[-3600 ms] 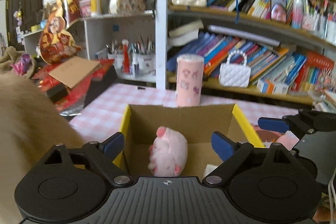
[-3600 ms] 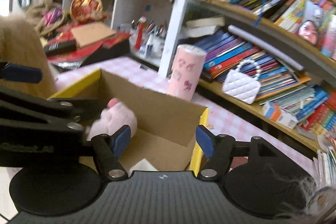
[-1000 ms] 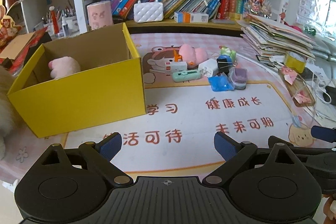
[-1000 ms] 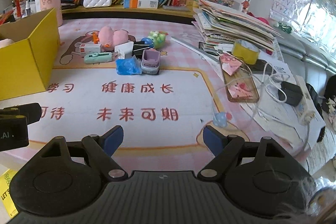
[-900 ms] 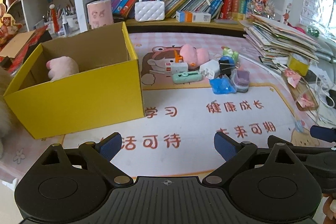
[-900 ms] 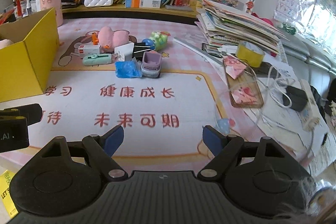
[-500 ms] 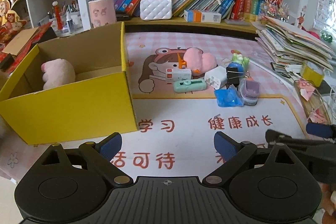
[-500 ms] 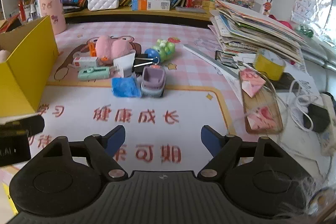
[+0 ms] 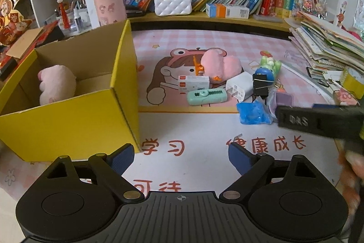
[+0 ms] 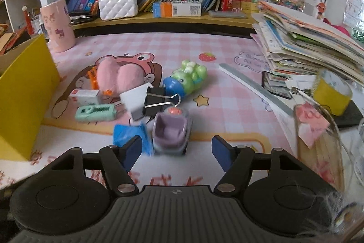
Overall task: Organize objects
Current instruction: 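Grasp the purple toy stamp with the right tool while the left tool grasps the blue bag, then carry the blue bag in the left tool and purple stamp in the right tool over the yellow box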
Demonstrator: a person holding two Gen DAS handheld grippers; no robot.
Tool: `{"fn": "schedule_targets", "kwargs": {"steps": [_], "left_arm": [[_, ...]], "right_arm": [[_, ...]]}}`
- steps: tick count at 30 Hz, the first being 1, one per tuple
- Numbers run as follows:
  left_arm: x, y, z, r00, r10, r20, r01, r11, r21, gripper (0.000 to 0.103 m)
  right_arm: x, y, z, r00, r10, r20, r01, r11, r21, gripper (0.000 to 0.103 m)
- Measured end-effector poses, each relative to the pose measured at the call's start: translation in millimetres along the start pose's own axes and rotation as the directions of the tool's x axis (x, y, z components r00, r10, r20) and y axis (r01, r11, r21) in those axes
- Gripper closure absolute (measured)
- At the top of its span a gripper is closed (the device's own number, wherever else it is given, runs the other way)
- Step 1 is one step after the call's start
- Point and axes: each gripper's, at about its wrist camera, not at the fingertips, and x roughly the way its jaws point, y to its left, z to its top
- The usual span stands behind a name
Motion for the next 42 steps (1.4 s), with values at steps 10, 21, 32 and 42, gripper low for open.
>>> {"fn": "schedule_targets", "kwargs": {"steps": [10, 21, 32, 42], "left_arm": [[12.1, -13.2, 8.8, 1.0, 0.019, -0.016, -0.019, 1.0, 0.014, 0.019], [53.0, -56.4, 34.3, 0.997, -0.075, -0.009, 0.076, 0.995, 0.068, 0.021], [105.3, -89.3, 39.5, 0.996, -0.078, -0.032, 0.082, 0.983, 0.164, 0.056], [52.2, -59.5, 32.6, 0.989, -0.145, -0.004, 0.145, 0.984, 0.101, 0.064]], "right_arm": [[43.8, -11.1, 15.2, 0.997, 0.059, -0.05, -0.056, 0.997, 0.047, 0.058], [5.1, -53.7, 16.4, 0.997, 0.082, 0.011, -0.082, 0.992, 0.1, 0.066], [-23.3, -72.1, 5.6, 0.999, 0.047, 0.021, -0.049, 0.992, 0.114, 0.066], [-41.0, -43.3, -8.6, 0.996, 0.088, 0.003, -0.088, 0.994, 0.062, 0.066]]}}
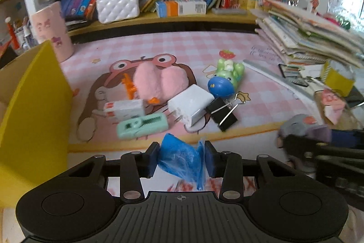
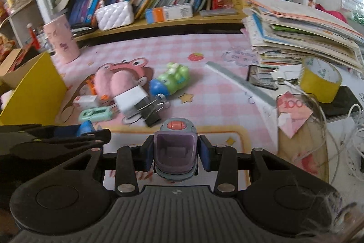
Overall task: Organize objects
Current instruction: 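Carry the blue bag in the left tool and purple stamp in the right tool over the yellow box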
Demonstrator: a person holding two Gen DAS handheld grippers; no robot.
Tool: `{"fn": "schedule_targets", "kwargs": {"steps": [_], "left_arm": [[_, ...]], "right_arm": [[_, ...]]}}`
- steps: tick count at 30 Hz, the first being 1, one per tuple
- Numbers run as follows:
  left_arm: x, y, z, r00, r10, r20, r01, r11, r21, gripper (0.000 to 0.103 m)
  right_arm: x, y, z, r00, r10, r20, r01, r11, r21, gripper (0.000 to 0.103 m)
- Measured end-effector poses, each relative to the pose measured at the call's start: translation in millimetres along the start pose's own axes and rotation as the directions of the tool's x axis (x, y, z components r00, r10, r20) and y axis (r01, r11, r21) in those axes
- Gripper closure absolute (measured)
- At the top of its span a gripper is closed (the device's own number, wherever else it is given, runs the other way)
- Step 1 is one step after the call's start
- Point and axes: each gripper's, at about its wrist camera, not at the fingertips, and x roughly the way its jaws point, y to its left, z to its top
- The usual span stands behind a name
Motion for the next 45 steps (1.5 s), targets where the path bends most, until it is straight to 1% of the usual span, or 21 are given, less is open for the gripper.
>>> {"fn": "schedule_targets", "kwargs": {"steps": [4, 9, 15, 24, 30, 37, 45], "left_arm": [[-34.2, 15.6, -19.9, 1.0, -0.006, 0.018, 0.007, 0.999, -0.039, 0.064], [-64.5, 41.0, -45.0, 0.999, 0.016, 0.033, -0.013, 0.997, -0.077, 0.064], [-101.4, 80.8, -72.1, 0.996, 0.058, 0.067, -0.05, 0.992, -0.115, 0.065], [-154.7, 145.4, -127.2, 0.991, 0.118, 0.063, -0.103, 0.974, -0.199, 0.065], [-183.7, 182.0, -159.0, 0.987, 0.151, 0.059, -0.134, 0.965, -0.223, 0.065], [-210.0, 206.3, -183.5, 0.982, 0.172, 0.076, -0.151, 0.964, -0.22, 0.065], [-231.6, 221.1, -197.8, 0.979, 0.175, 0.108, -0.147, 0.963, -0.226, 0.066]], "right_arm": [[-10.0, 21.1, -12.6, 1.0, 0.016, -0.008, -0.016, 1.0, -0.025, 0.066], [-23.5, 54.8, -31.1, 0.999, 0.043, -0.031, -0.045, 0.997, -0.063, 0.066], [-42.8, 107.5, -51.9, 0.995, 0.093, -0.033, -0.096, 0.988, -0.119, 0.066], [-67.6, 194.7, -93.5, 0.985, 0.154, -0.077, -0.166, 0.965, -0.202, 0.066], [-81.6, 238.8, -119.8, 0.979, 0.18, -0.093, -0.197, 0.955, -0.22, 0.066], [-96.1, 271.5, -139.3, 0.977, 0.194, -0.089, -0.209, 0.951, -0.227, 0.066], [-112.6, 290.4, -149.9, 0.981, 0.187, -0.06, -0.196, 0.953, -0.232, 0.066]]}}
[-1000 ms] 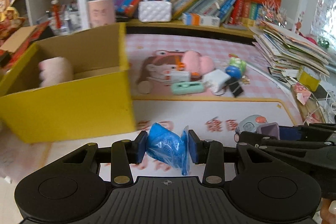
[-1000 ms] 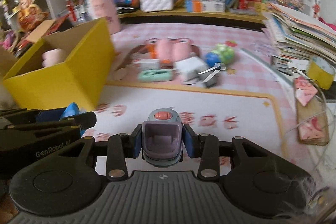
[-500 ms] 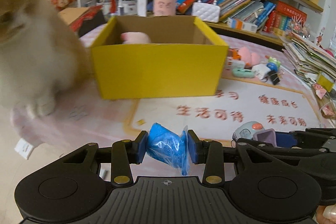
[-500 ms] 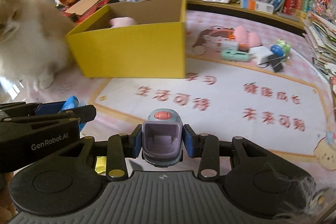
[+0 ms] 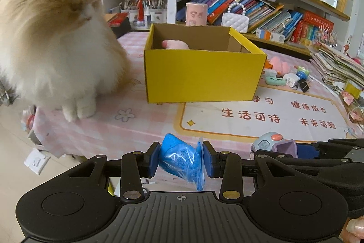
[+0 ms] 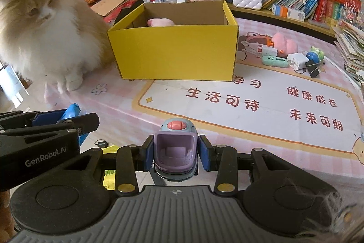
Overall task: Organize objects
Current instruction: 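Carry the blue bag in the left tool and purple stamp in the right tool over the yellow box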
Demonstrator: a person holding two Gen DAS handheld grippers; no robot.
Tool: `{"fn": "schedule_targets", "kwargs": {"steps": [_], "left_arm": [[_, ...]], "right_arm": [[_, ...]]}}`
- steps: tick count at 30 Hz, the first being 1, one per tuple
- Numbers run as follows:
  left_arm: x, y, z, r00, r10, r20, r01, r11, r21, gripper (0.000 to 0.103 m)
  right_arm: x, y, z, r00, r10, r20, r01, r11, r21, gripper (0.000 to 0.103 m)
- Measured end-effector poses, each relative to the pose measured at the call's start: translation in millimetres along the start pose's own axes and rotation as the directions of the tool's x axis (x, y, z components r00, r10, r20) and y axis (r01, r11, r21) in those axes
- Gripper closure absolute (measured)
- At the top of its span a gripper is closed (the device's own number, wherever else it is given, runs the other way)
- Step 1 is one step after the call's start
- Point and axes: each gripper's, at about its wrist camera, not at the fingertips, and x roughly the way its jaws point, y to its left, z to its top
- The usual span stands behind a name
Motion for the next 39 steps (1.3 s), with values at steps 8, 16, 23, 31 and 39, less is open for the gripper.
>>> {"fn": "schedule_targets", "kwargs": {"steps": [8, 16, 23, 31, 39], "left_arm": [[-10.1, 3.4, -2.9, 1.0, -0.021, 0.019, 0.021, 1.0, 0.015, 0.066], [-9.4, 4.1, -2.8, 0.999, -0.032, 0.019, 0.032, 0.999, 0.009, 0.066], [-0.9, -4.6, 2.7, 0.999, -0.045, 0.013, 0.045, 0.999, 0.02, 0.066], [12.7, -9.4, 25.1, 0.999, -0.02, 0.04, 0.019, 0.999, 0.033, 0.066], [26.2, -10.8, 88.6, 0.985, 0.001, 0.171, -0.004, 1.0, 0.017, 0.066]], "right_arm": [[-9.3, 8.2, -1.8, 1.0, -0.016, 0.014, 0.016, 1.0, -0.001, 0.066], [-9.6, 9.1, -1.5, 1.0, -0.027, 0.009, 0.027, 1.0, -0.012, 0.066], [-4.5, 2.0, 3.2, 0.999, -0.034, 0.01, 0.034, 0.999, -0.008, 0.066], [8.4, -8.0, 28.3, 0.998, -0.01, 0.055, 0.01, 1.0, -0.012, 0.066], [14.0, -28.3, 102.8, 0.971, -0.011, 0.237, 0.019, 0.999, -0.031, 0.066]]}}
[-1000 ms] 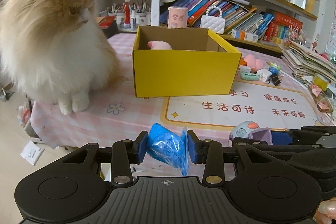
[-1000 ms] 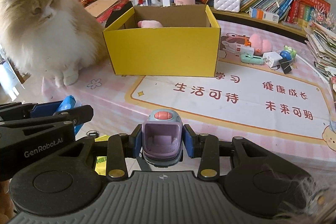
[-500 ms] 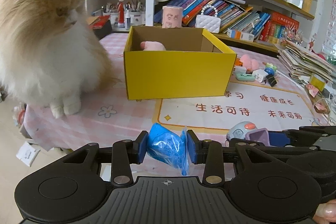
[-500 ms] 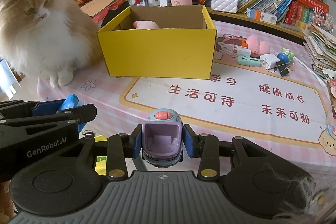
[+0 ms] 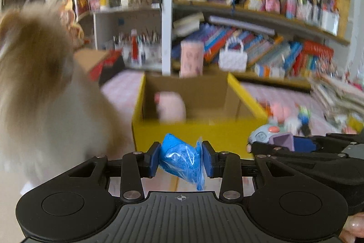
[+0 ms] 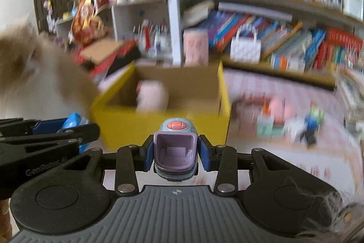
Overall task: Organize objects
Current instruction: 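Carry the blue bag in the left tool and purple stamp in the right tool over the yellow box, then open the left tool to drop the blue bag while the right tool drops the stamp into the box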
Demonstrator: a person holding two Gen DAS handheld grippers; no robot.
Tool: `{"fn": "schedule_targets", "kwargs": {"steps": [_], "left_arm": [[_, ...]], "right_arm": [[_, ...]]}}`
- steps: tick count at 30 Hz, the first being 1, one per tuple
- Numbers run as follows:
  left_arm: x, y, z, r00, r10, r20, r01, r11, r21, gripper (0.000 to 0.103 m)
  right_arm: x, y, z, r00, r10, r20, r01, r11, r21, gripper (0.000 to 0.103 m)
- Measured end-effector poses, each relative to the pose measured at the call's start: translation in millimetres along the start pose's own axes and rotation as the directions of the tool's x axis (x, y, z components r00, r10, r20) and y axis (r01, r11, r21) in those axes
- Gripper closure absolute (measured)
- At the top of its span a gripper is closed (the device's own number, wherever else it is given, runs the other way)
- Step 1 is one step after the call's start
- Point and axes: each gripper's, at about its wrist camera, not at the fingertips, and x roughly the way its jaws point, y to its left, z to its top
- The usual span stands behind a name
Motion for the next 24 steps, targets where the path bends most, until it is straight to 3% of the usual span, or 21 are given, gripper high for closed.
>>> {"fn": "schedule_targets", "kwargs": {"steps": [5, 10, 15, 20, 24], "left_arm": [[38.2, -4.7, 41.0, 0.998, 0.019, 0.053, -0.019, 1.0, -0.01, 0.066], [99.8, -15.9, 53.8, 0.999, 0.05, -0.013, -0.05, 0.999, 0.01, 0.066], [146.6, -23.2, 49.0, 0.989, 0.098, -0.111, -0.094, 0.995, 0.043, 0.066], [174.3, -27.9, 42.9, 0.974, 0.12, -0.195, -0.11, 0.992, 0.064, 0.066], [186.9, -28.9, 39.5, 0.963, 0.127, -0.237, -0.113, 0.991, 0.073, 0.066]], "right_arm": [[36.6, -21.9, 50.3, 0.997, -0.01, 0.077, 0.011, 1.0, -0.015, 0.066], [93.6, -35.2, 81.0, 0.999, 0.014, 0.049, -0.011, 0.998, -0.063, 0.066], [162.7, -35.9, 96.4, 0.996, 0.047, -0.078, -0.057, 0.99, -0.132, 0.066], [217.8, -26.2, 100.6, 0.972, 0.061, -0.228, -0.112, 0.97, -0.215, 0.066], [240.8, -16.9, 98.6, 0.954, 0.042, -0.298, -0.131, 0.949, -0.288, 0.066]]}}
